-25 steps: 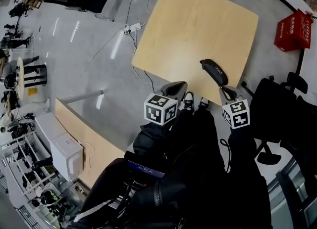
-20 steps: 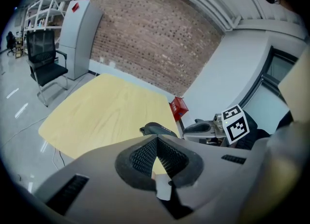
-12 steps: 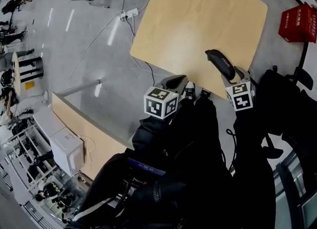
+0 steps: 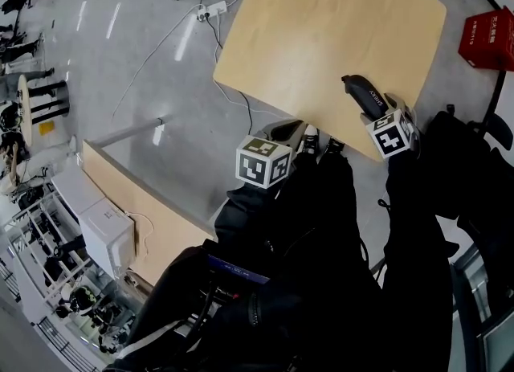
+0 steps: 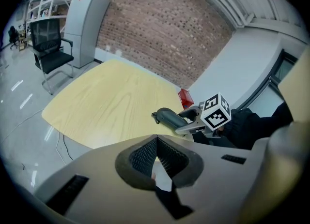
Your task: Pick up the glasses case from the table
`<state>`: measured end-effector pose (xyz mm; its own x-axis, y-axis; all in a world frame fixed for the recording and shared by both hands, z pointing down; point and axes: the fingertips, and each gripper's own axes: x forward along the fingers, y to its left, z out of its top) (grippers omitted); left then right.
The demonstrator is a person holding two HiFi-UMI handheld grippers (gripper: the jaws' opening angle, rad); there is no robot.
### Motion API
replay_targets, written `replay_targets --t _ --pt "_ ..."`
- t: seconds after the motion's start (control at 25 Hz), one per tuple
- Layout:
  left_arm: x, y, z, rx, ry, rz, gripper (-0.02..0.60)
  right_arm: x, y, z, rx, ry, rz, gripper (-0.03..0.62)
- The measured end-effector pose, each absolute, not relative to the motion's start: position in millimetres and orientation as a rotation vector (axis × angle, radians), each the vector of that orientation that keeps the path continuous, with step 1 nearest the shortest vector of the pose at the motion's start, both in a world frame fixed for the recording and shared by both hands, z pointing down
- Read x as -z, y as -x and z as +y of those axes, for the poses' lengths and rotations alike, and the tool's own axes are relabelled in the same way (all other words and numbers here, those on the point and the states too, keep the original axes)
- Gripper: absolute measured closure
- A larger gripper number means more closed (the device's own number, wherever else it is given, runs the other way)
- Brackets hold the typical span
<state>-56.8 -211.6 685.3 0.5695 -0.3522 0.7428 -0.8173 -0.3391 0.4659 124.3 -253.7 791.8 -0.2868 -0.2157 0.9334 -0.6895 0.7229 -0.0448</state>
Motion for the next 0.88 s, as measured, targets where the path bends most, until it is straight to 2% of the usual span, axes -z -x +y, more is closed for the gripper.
replay_targets --t 0.88 --pt "-693 60 -196 -0.660 -1.913 -0.947 0.583 -826 -117 -266 -0.656 -0.698 -1.734 0.221"
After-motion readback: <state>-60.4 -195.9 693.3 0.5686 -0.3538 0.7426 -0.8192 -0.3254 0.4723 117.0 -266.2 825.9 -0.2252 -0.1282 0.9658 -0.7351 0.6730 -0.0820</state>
